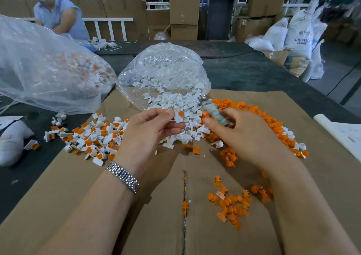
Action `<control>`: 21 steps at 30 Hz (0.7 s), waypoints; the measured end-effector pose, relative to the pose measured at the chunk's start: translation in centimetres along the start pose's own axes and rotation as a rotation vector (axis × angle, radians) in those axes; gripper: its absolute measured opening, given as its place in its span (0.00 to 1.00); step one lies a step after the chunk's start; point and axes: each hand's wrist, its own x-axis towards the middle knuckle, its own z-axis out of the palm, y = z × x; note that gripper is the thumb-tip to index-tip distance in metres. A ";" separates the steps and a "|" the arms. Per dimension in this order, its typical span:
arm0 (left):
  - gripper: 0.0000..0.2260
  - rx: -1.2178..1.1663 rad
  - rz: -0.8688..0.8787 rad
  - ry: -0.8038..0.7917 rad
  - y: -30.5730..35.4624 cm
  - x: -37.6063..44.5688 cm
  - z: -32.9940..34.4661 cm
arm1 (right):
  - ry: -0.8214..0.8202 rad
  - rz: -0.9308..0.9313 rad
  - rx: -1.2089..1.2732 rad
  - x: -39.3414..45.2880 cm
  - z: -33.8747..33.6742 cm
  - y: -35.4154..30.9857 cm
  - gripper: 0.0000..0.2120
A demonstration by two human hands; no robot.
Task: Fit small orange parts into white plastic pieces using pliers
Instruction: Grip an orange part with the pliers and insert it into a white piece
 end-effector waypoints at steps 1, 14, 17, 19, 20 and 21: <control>0.06 0.021 0.003 -0.004 0.0 0.0 0.1 | 0.046 0.051 -0.076 0.3 0.1 0.5 0.21; 0.06 0.174 0.029 -0.046 0.0 -0.1 0.5 | 0.055 0.246 -0.380 1.3 2.1 1.5 0.25; 0.07 0.348 0.059 -0.013 -0.1 -0.2 0.5 | 0.168 0.099 -0.157 1.5 1.9 0.9 0.12; 0.07 0.621 0.160 0.132 -0.1 -0.2 0.2 | 0.161 0.050 -0.052 1.5 1.9 0.9 0.04; 0.07 0.777 0.221 0.219 -0.1 -0.1 -0.1 | 0.140 0.035 -0.054 1.5 1.9 1.0 0.03; 0.07 0.924 0.275 0.298 0.0 0.0 -0.5 | 0.118 0.018 -0.053 1.4 1.9 1.2 0.03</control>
